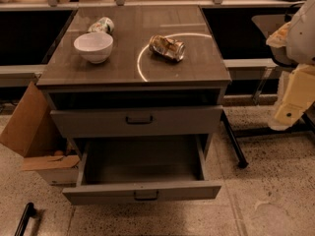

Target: Close middle drawer

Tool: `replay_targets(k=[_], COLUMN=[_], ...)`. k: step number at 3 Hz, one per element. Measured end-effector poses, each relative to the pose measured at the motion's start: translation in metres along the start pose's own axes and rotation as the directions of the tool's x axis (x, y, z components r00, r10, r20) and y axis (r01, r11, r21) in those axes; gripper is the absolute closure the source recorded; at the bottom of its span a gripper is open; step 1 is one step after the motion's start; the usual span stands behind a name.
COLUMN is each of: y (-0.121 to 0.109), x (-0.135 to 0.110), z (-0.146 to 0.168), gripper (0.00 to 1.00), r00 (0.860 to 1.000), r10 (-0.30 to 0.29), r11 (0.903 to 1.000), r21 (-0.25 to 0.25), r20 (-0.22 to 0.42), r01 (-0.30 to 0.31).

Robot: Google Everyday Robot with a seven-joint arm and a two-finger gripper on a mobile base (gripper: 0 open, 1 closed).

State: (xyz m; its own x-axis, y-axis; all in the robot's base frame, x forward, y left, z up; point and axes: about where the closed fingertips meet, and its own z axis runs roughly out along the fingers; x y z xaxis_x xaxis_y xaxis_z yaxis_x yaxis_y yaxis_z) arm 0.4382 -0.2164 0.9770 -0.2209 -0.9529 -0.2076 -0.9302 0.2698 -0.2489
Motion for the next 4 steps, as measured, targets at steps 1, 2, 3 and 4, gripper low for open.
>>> replay_targets(k=[1, 2, 3, 4], y=[0.000, 0.003, 0.021, 0.049], x=[0.000, -0.003, -0.014, -0.030], z=[0.000, 0.007, 0.044, 0.092], gripper=[0.00, 0.00, 0.00, 0.00], r00=[1.000, 1.000, 0.996, 0.989], r10=[0.000, -0.004, -0.034, -0.038], r11=[1.0000, 0.9999, 0.9959, 0.9843], r21=[0.000, -0.015, -0.081, -0.166], r20=[0.000, 0.018, 0.082, 0.142], r01=[0.000, 0.005, 0.041, 0.061])
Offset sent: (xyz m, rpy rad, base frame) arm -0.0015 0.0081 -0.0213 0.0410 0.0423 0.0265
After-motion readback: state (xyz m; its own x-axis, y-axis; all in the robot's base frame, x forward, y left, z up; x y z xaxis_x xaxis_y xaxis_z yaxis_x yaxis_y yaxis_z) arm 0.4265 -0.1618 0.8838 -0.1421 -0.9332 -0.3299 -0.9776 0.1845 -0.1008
